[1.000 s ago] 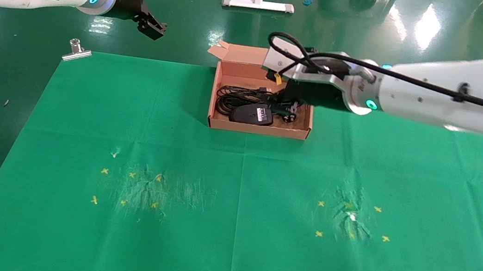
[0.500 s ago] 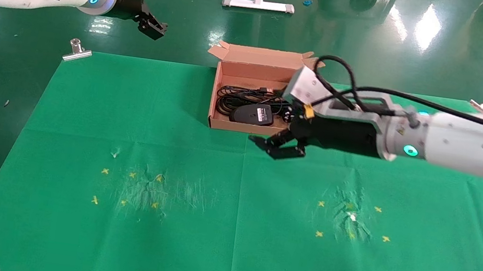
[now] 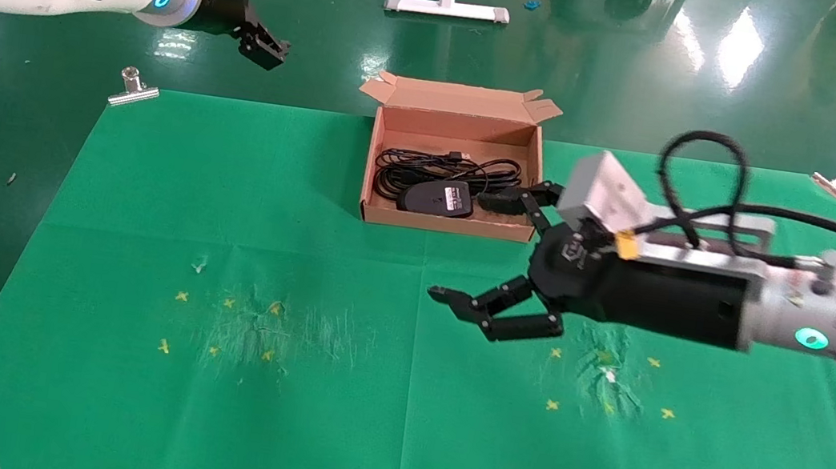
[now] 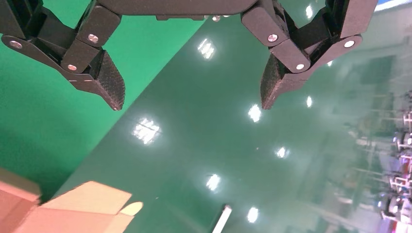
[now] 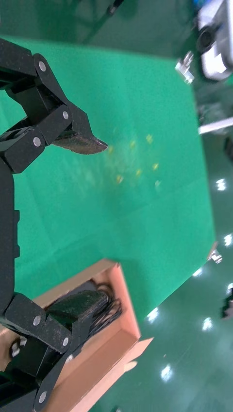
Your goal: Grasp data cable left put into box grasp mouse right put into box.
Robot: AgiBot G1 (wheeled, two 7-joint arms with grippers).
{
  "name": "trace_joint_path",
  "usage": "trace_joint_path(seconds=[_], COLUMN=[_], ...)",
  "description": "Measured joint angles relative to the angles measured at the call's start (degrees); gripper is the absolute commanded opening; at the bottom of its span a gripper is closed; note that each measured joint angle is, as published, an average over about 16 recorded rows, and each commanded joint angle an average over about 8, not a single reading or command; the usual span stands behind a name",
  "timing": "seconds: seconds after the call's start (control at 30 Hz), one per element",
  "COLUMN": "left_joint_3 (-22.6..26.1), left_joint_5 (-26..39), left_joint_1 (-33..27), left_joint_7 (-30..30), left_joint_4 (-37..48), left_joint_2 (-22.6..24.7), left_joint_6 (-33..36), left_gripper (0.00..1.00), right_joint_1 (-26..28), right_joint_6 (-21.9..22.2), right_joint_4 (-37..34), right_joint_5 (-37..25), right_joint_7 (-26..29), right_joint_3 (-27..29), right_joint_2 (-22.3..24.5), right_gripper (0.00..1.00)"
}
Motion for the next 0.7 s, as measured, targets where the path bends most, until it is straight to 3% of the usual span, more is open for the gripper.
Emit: trace_joint_path(seconds=[0.7], left_joint_3=[-19.4], left_joint_5=[-25.9], left_joint_1=[16.9], left_joint_7=[13.1], left_joint_4=[-14.7], left_joint_2=[-12.8], left_joint_6=[15.9], left_gripper=[1.0], right_joint_1=[-10.6], right_joint_6=[-10.4], right_joint_4=[6.5], right_joint_5=[25.8], right_joint_7=[-2.4], right_joint_3=[7.1], right_joint_2=[12.5], right_gripper=[1.0])
